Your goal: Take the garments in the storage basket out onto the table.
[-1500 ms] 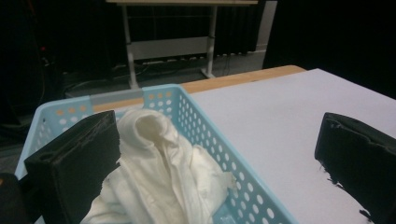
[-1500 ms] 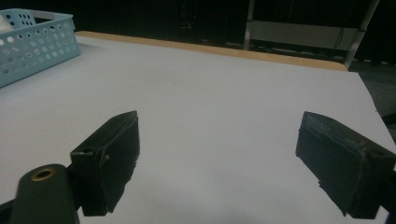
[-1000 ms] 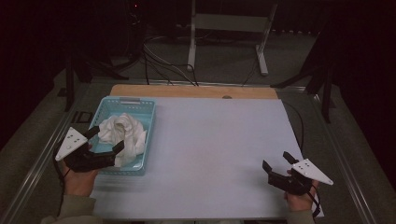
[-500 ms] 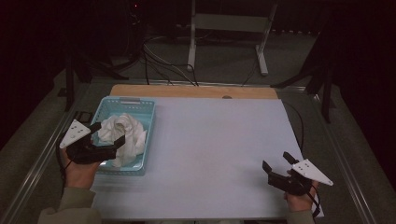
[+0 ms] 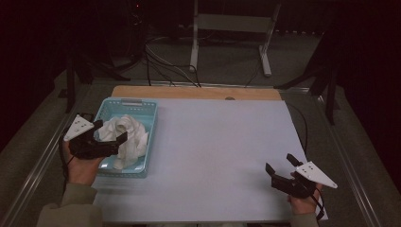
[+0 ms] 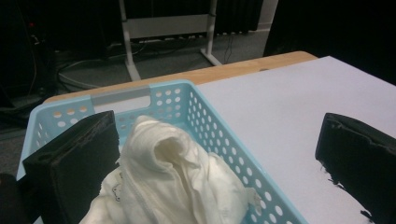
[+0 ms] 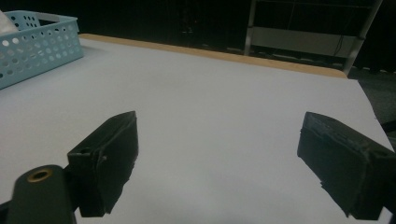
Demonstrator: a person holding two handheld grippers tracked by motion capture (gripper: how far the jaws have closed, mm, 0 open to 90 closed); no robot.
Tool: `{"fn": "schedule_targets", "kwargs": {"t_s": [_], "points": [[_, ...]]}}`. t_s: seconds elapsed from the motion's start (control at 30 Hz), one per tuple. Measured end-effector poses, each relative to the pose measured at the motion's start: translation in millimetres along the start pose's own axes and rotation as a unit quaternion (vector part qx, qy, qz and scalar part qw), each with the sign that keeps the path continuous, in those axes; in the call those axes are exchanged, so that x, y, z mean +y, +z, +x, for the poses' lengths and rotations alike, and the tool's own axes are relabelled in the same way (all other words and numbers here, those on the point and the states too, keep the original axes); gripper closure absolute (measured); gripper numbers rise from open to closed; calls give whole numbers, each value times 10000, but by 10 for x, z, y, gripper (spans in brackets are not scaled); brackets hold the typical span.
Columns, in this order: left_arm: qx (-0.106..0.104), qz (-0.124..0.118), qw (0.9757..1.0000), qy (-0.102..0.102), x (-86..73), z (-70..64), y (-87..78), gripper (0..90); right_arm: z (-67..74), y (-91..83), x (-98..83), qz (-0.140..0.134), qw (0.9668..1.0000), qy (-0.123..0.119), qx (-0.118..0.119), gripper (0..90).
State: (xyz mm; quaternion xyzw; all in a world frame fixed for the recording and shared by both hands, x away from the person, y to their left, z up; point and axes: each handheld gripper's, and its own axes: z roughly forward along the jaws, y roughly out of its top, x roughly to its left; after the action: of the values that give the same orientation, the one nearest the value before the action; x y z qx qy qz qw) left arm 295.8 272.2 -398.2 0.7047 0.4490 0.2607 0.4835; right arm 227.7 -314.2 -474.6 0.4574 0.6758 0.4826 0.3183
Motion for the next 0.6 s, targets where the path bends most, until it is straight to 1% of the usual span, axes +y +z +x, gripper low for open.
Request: {"fn": "schedule_targets", "kwargs": {"t_s": [0.3,0.5,0.6], "points": [[41,100,9999,-33,26,48,77,2,-2,-1,0,0,10000,-5,-1,126],[84,44,9998,-161,28,89,134,3,0,-2,0,-4,10000,-4,6,126],[107,105,9998,-131,39,99,181,3,-1,-3,1,-9,10000,0,5,125]]}}
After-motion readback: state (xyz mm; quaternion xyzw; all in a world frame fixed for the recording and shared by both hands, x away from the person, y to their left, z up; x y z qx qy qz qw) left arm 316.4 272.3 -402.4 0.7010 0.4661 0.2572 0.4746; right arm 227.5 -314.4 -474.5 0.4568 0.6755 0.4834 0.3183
